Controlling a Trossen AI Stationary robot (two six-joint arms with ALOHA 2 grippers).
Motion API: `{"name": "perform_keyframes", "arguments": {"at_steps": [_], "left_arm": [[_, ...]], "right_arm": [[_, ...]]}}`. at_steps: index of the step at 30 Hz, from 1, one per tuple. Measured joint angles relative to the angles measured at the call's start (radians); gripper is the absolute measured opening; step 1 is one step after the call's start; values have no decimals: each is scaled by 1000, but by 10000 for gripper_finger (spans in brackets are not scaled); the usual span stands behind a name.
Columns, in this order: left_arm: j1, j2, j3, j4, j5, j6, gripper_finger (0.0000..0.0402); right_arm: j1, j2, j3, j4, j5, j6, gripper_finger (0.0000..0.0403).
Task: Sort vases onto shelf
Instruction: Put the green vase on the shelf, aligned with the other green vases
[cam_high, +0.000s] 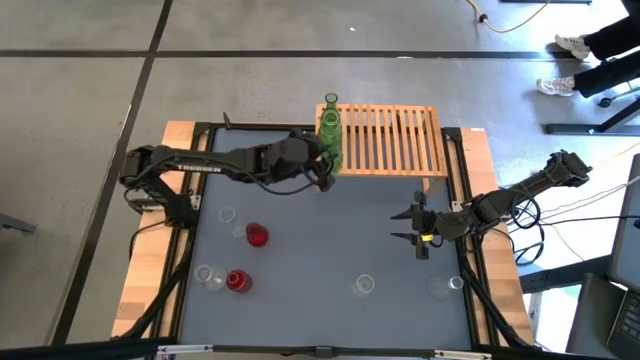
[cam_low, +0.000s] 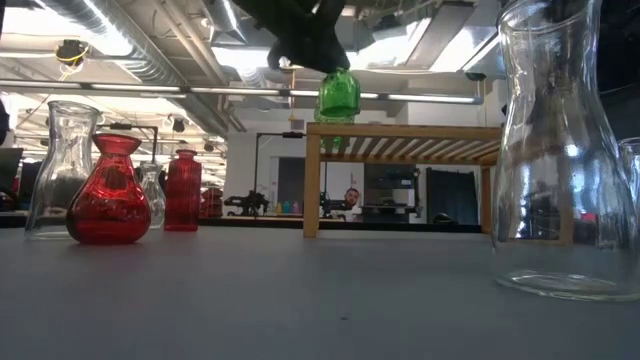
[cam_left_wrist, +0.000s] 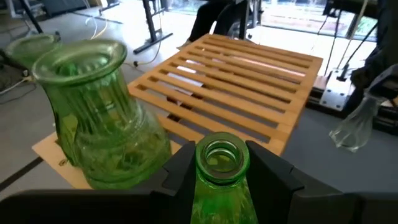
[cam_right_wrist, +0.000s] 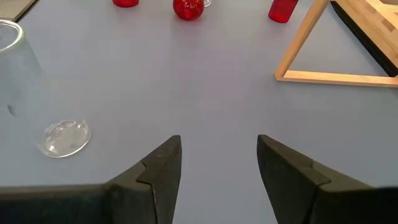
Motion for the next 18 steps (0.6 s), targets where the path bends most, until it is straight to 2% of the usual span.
{"name": "perform_keyframes", "arguments": {"at_steps": [18], "left_arm": [[27,13,0,-62,17,8,113]], "right_arm": [[0,0,0,0,-1,-4,195]]}}
